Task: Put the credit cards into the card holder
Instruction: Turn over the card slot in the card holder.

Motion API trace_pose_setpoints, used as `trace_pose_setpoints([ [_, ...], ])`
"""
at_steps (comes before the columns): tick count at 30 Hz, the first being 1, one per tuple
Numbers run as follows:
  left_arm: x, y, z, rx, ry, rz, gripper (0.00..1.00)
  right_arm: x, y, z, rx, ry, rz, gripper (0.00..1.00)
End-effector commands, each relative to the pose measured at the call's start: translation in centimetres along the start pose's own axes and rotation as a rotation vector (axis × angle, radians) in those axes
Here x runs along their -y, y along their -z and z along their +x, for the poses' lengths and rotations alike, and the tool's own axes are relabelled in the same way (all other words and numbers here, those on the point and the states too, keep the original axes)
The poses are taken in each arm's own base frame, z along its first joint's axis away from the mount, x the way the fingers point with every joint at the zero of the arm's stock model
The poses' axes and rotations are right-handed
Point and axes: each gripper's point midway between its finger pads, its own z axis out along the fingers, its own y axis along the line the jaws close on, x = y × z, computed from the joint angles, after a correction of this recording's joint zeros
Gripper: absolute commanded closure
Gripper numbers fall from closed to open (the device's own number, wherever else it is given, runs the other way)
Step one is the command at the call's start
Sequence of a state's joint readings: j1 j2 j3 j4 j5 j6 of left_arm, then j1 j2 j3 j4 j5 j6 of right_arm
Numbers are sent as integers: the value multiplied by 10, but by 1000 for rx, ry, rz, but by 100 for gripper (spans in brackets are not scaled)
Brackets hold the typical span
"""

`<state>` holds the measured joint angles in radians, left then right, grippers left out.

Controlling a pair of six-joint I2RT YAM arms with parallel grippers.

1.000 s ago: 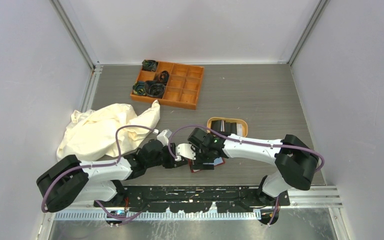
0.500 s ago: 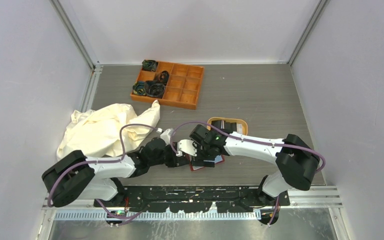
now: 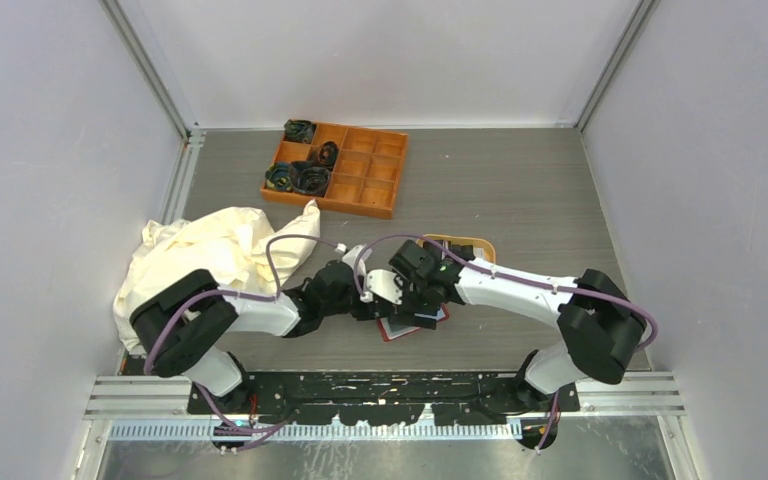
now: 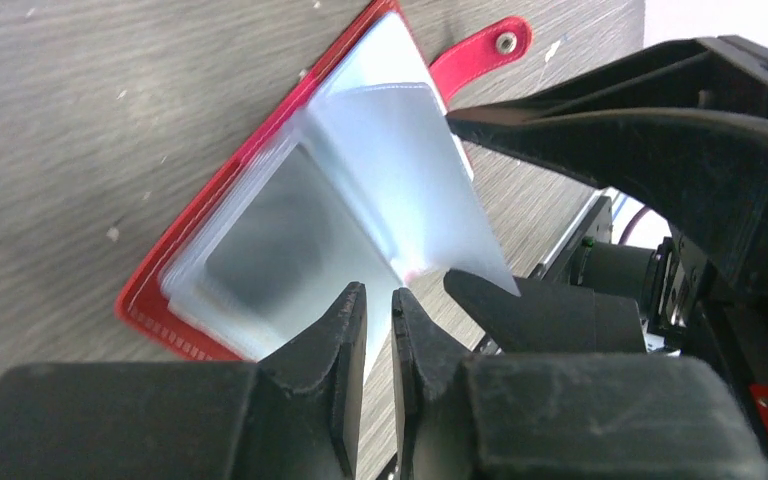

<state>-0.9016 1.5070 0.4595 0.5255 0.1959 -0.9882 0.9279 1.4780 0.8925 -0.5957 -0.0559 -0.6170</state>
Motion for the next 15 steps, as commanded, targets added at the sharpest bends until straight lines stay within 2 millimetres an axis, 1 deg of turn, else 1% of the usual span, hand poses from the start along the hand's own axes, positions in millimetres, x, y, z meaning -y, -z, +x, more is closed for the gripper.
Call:
trace_pose_setpoints([
  [1, 40, -19, -22, 38, -27, 142, 84, 15, 26, -25, 121, -35, 21, 25],
  [3, 44, -29, -23, 27, -18, 160, 84, 15, 31, -23, 135, -49, 2, 25],
  [6, 48, -41, -22, 7, -6, 179, 84, 20, 45, -20, 185, -93, -21, 25],
  [8, 48, -48, -23, 7, 7, 190, 84, 23, 58, -20, 232, -122, -34, 24],
  [11, 48, -59, -21, -3, 24, 201, 83, 28, 71, -16, 271, -141, -30, 23],
  [15, 48, -73, -19, -21, 32, 199, 82, 46, 88, -12, 317, -203, 26, 22],
])
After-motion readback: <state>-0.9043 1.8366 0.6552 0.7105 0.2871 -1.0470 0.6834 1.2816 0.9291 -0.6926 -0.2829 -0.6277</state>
